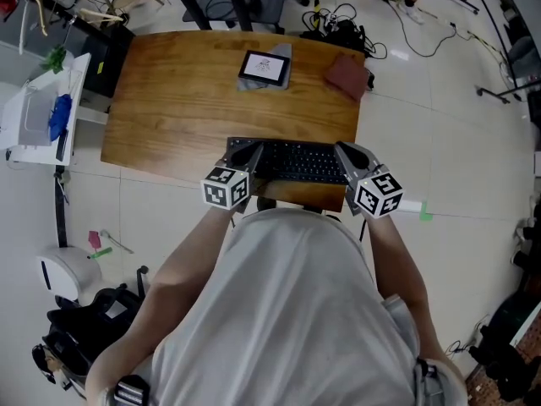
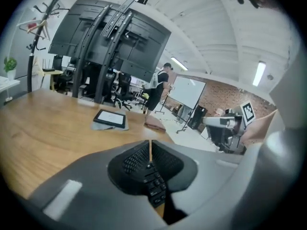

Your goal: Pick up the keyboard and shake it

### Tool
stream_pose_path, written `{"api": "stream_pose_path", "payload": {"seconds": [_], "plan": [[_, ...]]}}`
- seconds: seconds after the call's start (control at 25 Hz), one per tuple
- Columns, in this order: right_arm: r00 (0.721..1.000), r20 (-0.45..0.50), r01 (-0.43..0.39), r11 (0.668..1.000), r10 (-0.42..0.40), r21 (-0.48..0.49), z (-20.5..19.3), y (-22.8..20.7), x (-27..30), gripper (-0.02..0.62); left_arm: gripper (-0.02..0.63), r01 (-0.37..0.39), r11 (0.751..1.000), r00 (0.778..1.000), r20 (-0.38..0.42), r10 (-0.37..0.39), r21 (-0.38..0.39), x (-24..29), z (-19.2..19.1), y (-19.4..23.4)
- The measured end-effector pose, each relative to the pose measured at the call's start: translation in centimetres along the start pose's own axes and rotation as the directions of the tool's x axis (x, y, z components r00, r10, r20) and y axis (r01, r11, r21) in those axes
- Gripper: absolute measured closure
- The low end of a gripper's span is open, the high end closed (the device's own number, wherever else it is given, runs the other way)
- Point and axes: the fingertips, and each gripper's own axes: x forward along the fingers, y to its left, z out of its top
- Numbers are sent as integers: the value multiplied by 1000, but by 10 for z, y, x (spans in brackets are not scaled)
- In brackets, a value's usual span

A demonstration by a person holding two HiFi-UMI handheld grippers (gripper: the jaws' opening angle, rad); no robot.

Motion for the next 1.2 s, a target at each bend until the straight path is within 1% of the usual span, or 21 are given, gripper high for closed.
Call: {"api": "stream_pose_path", "payload": {"seconds": [0.04, 0.2, 0.36, 0.6, 1.2], "plan": [[1000, 12, -19, 1000, 20, -8, 7, 7, 0, 592, 602, 25, 1000, 999, 29, -25, 13, -1, 12, -10], [996, 44, -73, 997, 74, -30, 27, 28, -2, 594, 606, 123, 989, 984, 123, -132, 77, -8, 51, -47], [993, 58, -103, 993, 106, -59, 35, 44, -2, 594, 606, 167, 980, 971, 154, -182, 107, -12, 68, -63], [990, 71, -120, 991, 124, -63, 39, 53, -1, 595, 606, 184, 977, 969, 150, -199, 108, -12, 68, -69], [988, 57, -139, 989, 141, -46, 31, 64, 1, 595, 606, 181, 978, 970, 144, -194, 103, -19, 63, -67]]}}
